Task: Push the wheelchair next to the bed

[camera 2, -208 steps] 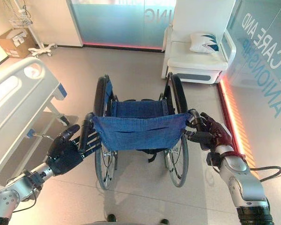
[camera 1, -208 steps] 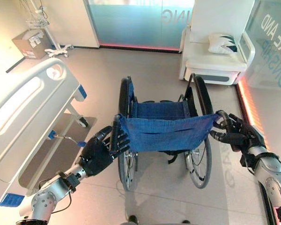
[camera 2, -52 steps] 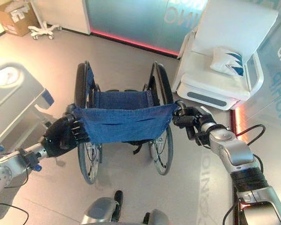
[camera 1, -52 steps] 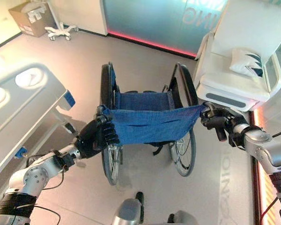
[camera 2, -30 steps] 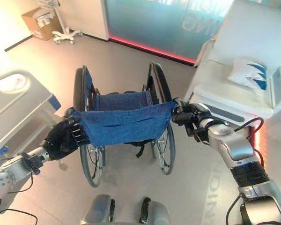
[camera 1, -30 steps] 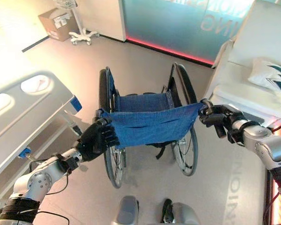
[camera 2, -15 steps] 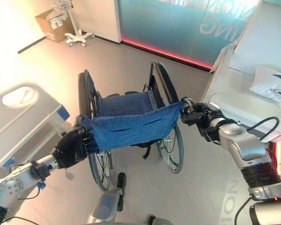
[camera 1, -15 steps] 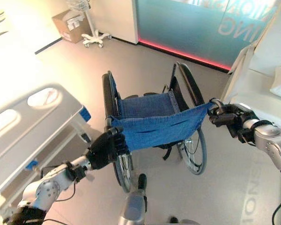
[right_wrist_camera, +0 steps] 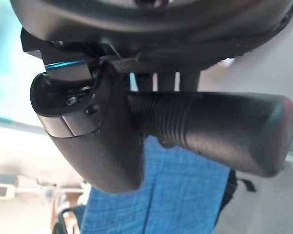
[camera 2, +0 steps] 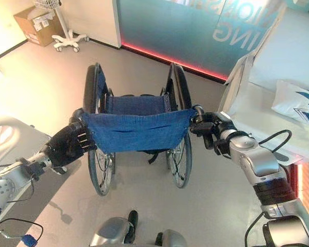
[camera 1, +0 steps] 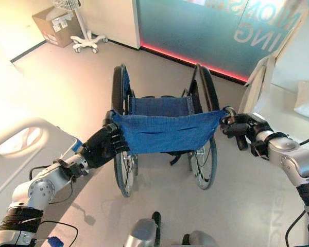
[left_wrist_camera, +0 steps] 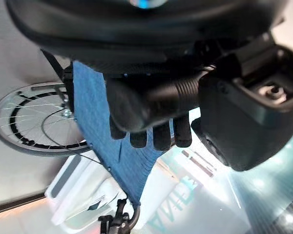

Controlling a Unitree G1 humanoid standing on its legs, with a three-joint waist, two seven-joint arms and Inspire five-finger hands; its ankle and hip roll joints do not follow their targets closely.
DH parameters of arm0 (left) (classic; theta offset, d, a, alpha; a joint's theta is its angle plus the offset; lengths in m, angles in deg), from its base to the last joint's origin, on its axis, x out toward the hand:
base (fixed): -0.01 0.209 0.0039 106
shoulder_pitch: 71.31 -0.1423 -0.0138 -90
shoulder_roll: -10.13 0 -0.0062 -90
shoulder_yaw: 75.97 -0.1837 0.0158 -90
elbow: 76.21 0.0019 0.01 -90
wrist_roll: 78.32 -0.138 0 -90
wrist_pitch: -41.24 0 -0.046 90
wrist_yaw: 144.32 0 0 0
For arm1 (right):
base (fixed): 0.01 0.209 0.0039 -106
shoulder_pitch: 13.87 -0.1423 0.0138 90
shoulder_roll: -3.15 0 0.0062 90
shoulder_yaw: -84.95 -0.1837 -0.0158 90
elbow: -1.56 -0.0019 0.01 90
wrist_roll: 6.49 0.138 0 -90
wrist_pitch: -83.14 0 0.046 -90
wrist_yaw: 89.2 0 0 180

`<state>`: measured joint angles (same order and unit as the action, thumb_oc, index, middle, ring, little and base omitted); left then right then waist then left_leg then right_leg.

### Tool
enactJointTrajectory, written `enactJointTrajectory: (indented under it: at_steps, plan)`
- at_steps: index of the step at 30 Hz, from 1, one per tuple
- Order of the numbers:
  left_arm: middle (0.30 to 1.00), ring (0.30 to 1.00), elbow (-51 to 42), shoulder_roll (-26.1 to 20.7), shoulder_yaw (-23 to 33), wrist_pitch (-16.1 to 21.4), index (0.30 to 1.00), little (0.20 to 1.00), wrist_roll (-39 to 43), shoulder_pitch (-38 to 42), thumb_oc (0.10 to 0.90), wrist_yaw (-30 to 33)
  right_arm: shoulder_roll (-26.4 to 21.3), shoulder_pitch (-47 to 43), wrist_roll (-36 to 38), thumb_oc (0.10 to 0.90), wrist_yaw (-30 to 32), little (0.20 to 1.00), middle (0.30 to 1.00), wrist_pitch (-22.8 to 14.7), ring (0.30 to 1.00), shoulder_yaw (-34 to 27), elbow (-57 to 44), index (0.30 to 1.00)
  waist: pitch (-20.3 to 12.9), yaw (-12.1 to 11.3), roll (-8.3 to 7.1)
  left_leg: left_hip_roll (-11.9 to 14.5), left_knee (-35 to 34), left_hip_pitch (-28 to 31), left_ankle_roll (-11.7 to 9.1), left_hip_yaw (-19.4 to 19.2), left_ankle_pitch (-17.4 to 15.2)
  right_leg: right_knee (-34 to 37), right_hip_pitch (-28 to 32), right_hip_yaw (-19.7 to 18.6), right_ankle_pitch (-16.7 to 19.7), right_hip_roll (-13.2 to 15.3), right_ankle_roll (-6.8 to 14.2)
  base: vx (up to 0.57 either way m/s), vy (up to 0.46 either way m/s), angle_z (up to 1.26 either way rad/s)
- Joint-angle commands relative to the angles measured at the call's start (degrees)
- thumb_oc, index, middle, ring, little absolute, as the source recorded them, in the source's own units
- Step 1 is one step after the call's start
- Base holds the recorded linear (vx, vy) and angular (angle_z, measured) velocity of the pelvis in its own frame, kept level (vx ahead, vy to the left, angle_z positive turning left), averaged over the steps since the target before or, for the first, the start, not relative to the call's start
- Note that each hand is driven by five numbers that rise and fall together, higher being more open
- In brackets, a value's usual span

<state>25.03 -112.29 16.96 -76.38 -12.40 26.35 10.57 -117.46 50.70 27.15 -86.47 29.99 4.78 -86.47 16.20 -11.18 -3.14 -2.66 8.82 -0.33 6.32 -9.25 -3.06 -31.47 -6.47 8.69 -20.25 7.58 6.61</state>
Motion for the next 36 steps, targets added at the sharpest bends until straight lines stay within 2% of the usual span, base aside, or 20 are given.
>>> enactJointTrajectory:
  at_steps: [1,4,7,8,12,13,14,17,19,20,21,23,25,27,29,30,31,32,35,36]
  plan:
    - [0.300,0.300,-2.6,-2.7,7.3,10.4,0.300,0.300,5.7,5.2,0.400,0.7,-4.0,-4.8,4.2,0.400,-8.7,0.300,0.300,-10.2,0.300,1.2,-5.4,0.300,-8.3,3.9,2.52,-1.3,14.2,-6.6,-8.7,5.0,0.3,23.4,8.7,1.4,17.6,1.2,0.0,0.38,-0.188,0.51]
    - [0.300,0.300,-3.5,-2.2,7.6,10.6,0.300,0.300,6.2,5.4,0.400,2.3,-3.9,-6.9,4.9,0.400,-7.7,0.300,0.300,-8.1,0.300,2.6,-6.8,0.300,-8.1,4.8,3.04,1.1,12.8,-2.5,-9.6,6.2,-2.0,24.4,5.1,-0.5,22.0,5.1,1.9,0.32,-0.216,0.45]
    - [0.300,0.300,-4.0,-1.5,7.8,11.1,0.300,0.300,6.0,5.8,0.400,3.8,-3.3,-9.5,5.5,0.400,-7.3,0.300,0.300,-6.2,0.300,4.1,-7.5,0.300,-8.5,5.1,2.79,4.4,13.5,-0.7,-10.3,7.5,-0.8,22.5,3.8,-0.3,20.3,3.3,2.1,0.41,-0.333,0.14]
    - [0.300,0.300,-4.0,-1.4,7.8,11.1,0.300,0.300,6.0,5.8,0.400,3.8,-3.3,-9.6,5.6,0.400,-7.3,0.300,0.300,-6.1,0.300,4.2,-7.5,0.300,-8.5,5.2,2.86,4.4,13.6,-0.7,-10.4,7.6,-0.8,22.4,3.8,-0.2,20.3,3.2,2.0,0.31,-0.302,0.25]
    - [0.300,0.300,-5.4,1.0,7.8,11.7,0.300,0.300,5.0,4.3,0.400,3.6,-4.0,-11.4,7.4,0.400,-7.1,0.300,0.300,-6.3,0.300,6.2,-6.6,0.300,-9.8,4.6,1.02,6.2,24.7,-2.9,-11.4,9.2,5.1,22.5,4.8,2.4,17.9,-0.4,-2.0,0.30,-0.356,0.26]
    - [0.300,0.300,-5.7,1.5,7.7,11.9,0.300,0.300,4.3,3.8,0.400,3.2,-4.1,-11.5,7.1,0.400,-7.2,0.300,0.300,-6.6,0.300,6.6,-6.3,0.300,-9.8,4.2,0.55,6.0,27.4,-3.6,-11.5,9.2,6.6,22.8,5.1,3.2,17.8,-0.7,-2.7,0.28,-0.359,0.06]
    - [0.300,0.300,-7.2,2.2,7.6,12.2,0.300,0.300,3.7,2.4,0.400,3.0,-4.8,-12.0,7.4,0.400,-6.7,0.300,0.300,-7.0,0.300,7.5,-6.1,0.300,-9.8,3.9,-0.14,4.7,35.0,-5.6,-11.4,9.0,7.4,22.9,5.6,4.6,17.2,-1.5,-4.2,0.34,-0.381,0.18]
    - [0.300,0.300,-8.4,3.3,8.2,12.2,0.300,0.300,2.8,1.1,0.400,2.8,-4.8,-12.5,7.2,0.400,-6.7,0.300,0.300,-7.1,0.300,7.9,-5.2,0.300,-9.5,3.1,-0.41,2.7,38.7,-8.8,-10.4,8.5,6.3,22.8,6.6,5.8,16.3,-2.8,-5.4,0.31,-0.224,0.15]
    - [0.300,0.300,-8.3,3.5,8.7,12.6,0.300,0.300,3.3,1.1,0.400,3.5,-3.4,-13.4,5.0,0.400,-7.4,0.300,0.300,-7.0,0.300,8.4,-5.0,0.300,-9.1,2.2,0.23,0.1,31.5,-8.7,-9.2,7.9,3.4,23.4,7.7,5.8,15.8,-4.5,-5.0,0.38,-0.087,0.03]
    - [0.300,0.300,-8.2,2.8,8.7,12.5,0.300,0.300,4.3,1.6,0.400,3.9,-3.0,-14.3,4.5,0.400,-7.2,0.300,0.300,-6.1,0.300,8.7,-5.4,0.300,-8.9,2.2,0.83,0.7,23.6,-7.6,-9.2,6.6,3.4,23.8,8.6,5.7,15.2,-5.8,-4.9,0.33,-0.046,0.18]
    - [0.300,0.300,-8.1,2.6,8.6,12.5,0.300,0.300,4.6,1.9,0.400,4.0,-2.9,-14.5,4.4,0.400,-7.2,0.300,0.300,-6.0,0.300,8.8,-5.4,0.300,-8.8,2.1,0.91,0.8,21.7,-7.2,-9.2,6.1,3.4,23.9,8.9,5.7,15.1,-6.1,-4.9,0.34,-0.028,0.31]
    - [0.300,0.300,-7.4,2.3,8.0,12.1,0.300,0.300,4.9,3.1,0.400,4.2,-2.2,-15.2,3.6,0.400,-7.0,0.300,0.300,-5.7,0.300,9.0,-4.8,0.300,-8.8,1.7,2.08,0.7,10.7,-7.2,-9.6,3.3,4.3,24.0,10.7,6.6,14.3,-8.1,-4.6,0.31,-0.018,0.42]
    - [0.300,0.300,-7.1,2.3,7.8,12.0,0.300,0.300,4.7,3.3,0.400,4.1,-1.9,-15.4,3.4,0.400,-6.9,0.300,0.300,-5.7,0.300,9.2,-4.5,0.300,-8.5,1.4,2.10,0.4,9.0,-7.0,-9.6,2.3,4.9,24.2,11.5,6.4,13.9,-8.3,-4.5,0.26,-0.034,0.17]
    - [0.300,0.300,-4.4,2.1,6.9,12.7,0.300,0.300,4.0,4.5,0.400,2.8,-1.2,-15.6,2.8,0.400,-7.3,0.300,0.300,-6.5,0.300,10.0,-3.8,0.300,-9.2,0.5,3.27,-0.6,1.0,-10.1,-8.5,-7.9,6.9,24.1,16.2,8.1,12.3,-11.8,-4.4,0.55,-0.106,0.02]
    - [0.300,0.300,-3.6,1.8,6.5,12.8,0.300,0.300,4.0,5.5,0.400,2.6,-0.8,-15.2,2.6,0.400,-7.6,0.300,0.300,-6.9,0.300,9.8,-3.8,0.300,-9.9,0.7,3.03,-1.8,-0.7,-9.6,-7.5,-11.4,4.7,23.7,17.9,8.5,11.2,-12.6,-3.8,0.43,-0.054,0.28]
    - [0.300,0.300,-3.5,1.5,6.3,12.8,0.300,0.300,3.8,6.2,0.400,2.7,-0.4,-14.6,2.1,0.400,-8.0,0.300,0.300,-7.4,0.300,9.5,-3.8,0.300,-10.5,0.6,2.60,-3.1,-1.3,-9.1,-6.0,-12.9,3.1,22.7,18.5,8.9,11.4,-13.3,-3.0,0.37,-0.016,0.63]
    - [0.300,0.300,-3.7,1.2,6.3,12.6,0.300,0.300,3.7,6.4,0.400,2.9,-0.2,-14.3,1.9,0.400,-8.2,0.300,0.300,-7.6,0.300,9.3,-3.8,0.300,-11.0,0.4,2.20,-3.7,-1.6,-8.7,-5.1,-13.1,2.3,21.9,18.6,9.0,12.0,-13.5,-2.3,0.49,-0.017,0.48]
    - [0.300,0.300,-4.5,0.8,7.0,11.5,0.300,0.300,3.8,6.7,0.400,3.6,0.4,-13.9,1.6,0.400,-9.4,0.300,0.300,-7.7,0.300,8.9,-3.4,0.300,-12.1,-0.4,1.11,-5.0,-2.4,-7.8,-2.9,-13.4,1.7,19.5,18.5,9.7,14.8,-13.8,-0.6,0.36,0.004,0.15]
    - [0.300,0.300,-5.0,0.3,8.2,10.2,0.300,0.300,3.3,6.5,0.400,4.1,0.7,-13.1,0.9,0.400,-9.7,0.300,0.300,-8.4,0.300,8.7,-3.3,0.300,-12.4,-1.8,0.02,-5.5,0.2,-7.6,-0.8,-13.6,-0.5,8.6,17.1,11.6,22.0,-12.7,3.6,0.37,-0.022,-0.14]
    - [0.300,0.300,-4.6,0.0,8.7,10.0,0.300,0.300,2.6,6.1,0.400,3.6,0.9,-12.8,0.0,0.400,-10.1,0.300,0.300,-9.5,0.300,8.4,-2.9,0.300,-12.1,-2.5,-0.47,-5.3,1.2,-7.5,-0.5,-13.2,-1.0,4.1,16.1,12.2,25.1,-11.9,5.9,0.36,-0.090,0.03]
